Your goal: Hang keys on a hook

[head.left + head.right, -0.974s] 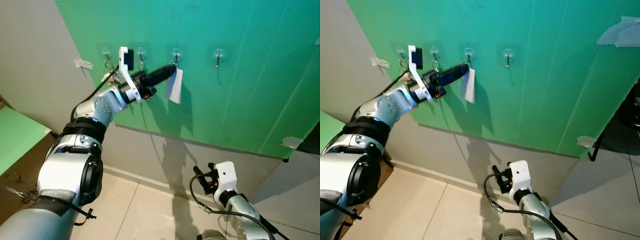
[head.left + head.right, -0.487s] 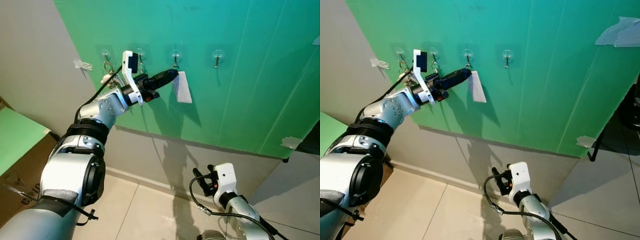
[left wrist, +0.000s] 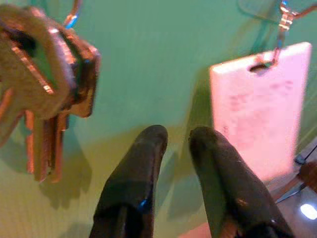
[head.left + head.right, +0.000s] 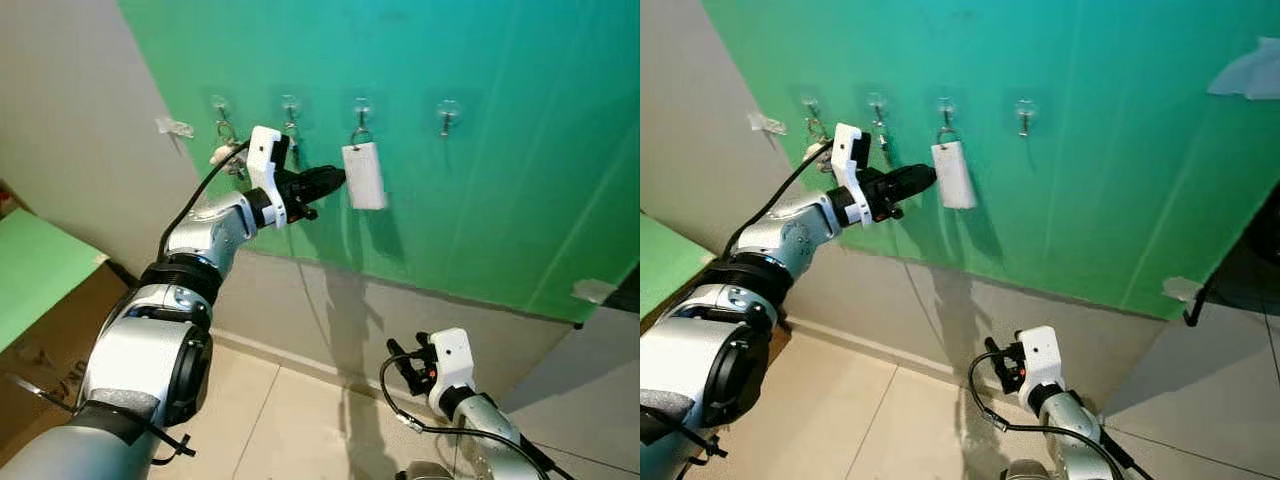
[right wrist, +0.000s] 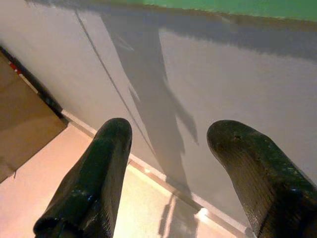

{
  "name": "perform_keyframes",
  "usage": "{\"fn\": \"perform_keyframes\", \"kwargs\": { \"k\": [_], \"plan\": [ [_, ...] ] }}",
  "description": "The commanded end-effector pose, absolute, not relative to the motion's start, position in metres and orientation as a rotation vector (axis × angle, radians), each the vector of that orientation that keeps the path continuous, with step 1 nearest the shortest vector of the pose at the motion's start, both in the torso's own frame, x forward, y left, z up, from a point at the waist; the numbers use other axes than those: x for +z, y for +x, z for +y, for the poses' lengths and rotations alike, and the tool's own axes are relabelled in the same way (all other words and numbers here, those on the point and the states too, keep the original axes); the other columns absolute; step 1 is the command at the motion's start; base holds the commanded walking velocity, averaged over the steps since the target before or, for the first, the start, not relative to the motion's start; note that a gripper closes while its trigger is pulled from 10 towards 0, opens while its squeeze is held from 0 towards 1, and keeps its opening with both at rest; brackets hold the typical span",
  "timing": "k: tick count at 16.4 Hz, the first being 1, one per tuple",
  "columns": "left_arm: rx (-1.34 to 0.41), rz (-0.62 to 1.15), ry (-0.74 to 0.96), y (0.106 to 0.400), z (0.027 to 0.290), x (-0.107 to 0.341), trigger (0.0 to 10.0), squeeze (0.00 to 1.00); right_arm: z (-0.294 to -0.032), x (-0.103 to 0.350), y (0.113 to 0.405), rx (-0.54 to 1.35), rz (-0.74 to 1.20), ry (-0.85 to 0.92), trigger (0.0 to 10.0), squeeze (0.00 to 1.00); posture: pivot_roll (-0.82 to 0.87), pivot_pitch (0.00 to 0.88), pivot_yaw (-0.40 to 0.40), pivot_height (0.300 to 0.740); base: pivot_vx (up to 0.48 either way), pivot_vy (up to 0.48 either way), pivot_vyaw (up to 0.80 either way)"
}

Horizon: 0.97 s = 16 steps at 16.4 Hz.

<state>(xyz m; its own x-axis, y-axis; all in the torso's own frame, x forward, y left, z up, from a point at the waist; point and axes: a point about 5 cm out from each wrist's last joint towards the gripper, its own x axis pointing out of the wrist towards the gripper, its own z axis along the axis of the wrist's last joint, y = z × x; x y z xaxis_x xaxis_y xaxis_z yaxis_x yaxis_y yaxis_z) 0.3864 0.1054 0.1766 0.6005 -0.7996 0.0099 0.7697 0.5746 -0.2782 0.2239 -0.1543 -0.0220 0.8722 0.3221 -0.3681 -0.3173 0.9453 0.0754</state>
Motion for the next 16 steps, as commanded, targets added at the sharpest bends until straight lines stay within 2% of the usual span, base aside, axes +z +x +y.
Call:
{"fn": "perform_keyframes", "kwargs": {
  "k": [1,2,4,5,6,8,9,11,13,14,16],
  "plan": [
    [-0.897,0.065,-0.218,0.390,0.111,0.190,10.0,1.00,-0.151,-0.023,0.224,0.350,0.389,0.014,10.0,0.00,-0.27,0.000,0.148,0.722,0.000,0.000,0.00],
    [-0.896,0.044,-0.168,0.390,0.110,0.192,10.0,1.00,-0.151,-0.023,0.224,0.352,0.390,0.013,10.0,0.00,-0.27,0.000,0.151,0.722,0.000,0.000,0.00],
    [-0.836,-0.006,0.107,0.381,0.111,0.179,10.0,1.00,-0.152,-0.023,0.223,0.337,0.379,0.014,10.0,0.00,-0.27,0.000,0.157,0.722,0.000,0.000,0.00],
    [-0.823,-0.009,0.176,0.376,0.112,0.172,10.0,1.00,-0.152,-0.023,0.223,0.329,0.373,0.014,10.0,0.00,-0.27,0.000,0.159,0.722,0.000,0.000,0.00],
    [-0.814,-0.007,0.182,0.372,0.112,0.166,10.0,1.00,-0.152,-0.023,0.224,0.325,0.370,0.015,10.0,0.00,-0.26,0.000,0.160,0.722,0.000,0.000,0.00],
    [-0.779,0.017,0.200,0.347,0.112,0.135,10.0,1.00,-0.156,-0.020,0.226,0.300,0.343,0.014,10.0,0.00,-0.26,0.000,0.157,0.722,0.000,0.000,0.00],
    [-0.713,0.000,0.218,0.335,0.119,0.125,10.0,1.00,-0.159,-0.018,0.228,0.286,0.327,0.009,10.0,0.00,-0.25,0.000,0.155,0.722,0.000,0.000,0.00],
    [-0.406,-0.018,0.152,0.320,0.157,0.109,10.0,1.00,-0.167,-0.009,0.236,0.265,0.281,0.001,10.0,0.00,-0.23,0.000,0.139,0.722,0.000,0.000,0.00],
    [-0.312,0.006,0.170,0.299,0.170,0.090,10.0,1.00,-0.169,-0.005,0.241,0.262,0.258,0.004,10.0,0.00,-0.22,0.000,0.130,0.722,0.000,0.000,0.00],
    [-0.240,0.070,0.162,0.276,0.173,0.069,10.0,1.00,-0.168,0.001,0.245,0.258,0.226,0.016,10.0,0.00,-0.21,0.000,0.123,0.722,0.000,0.000,0.00],
    [-0.219,0.185,0.165,0.249,0.169,0.035,10.0,1.00,-0.163,0.007,0.250,0.273,0.184,0.032,10.0,0.00,-0.20,0.000,0.121,0.722,0.000,0.000,0.00]
  ]
}}
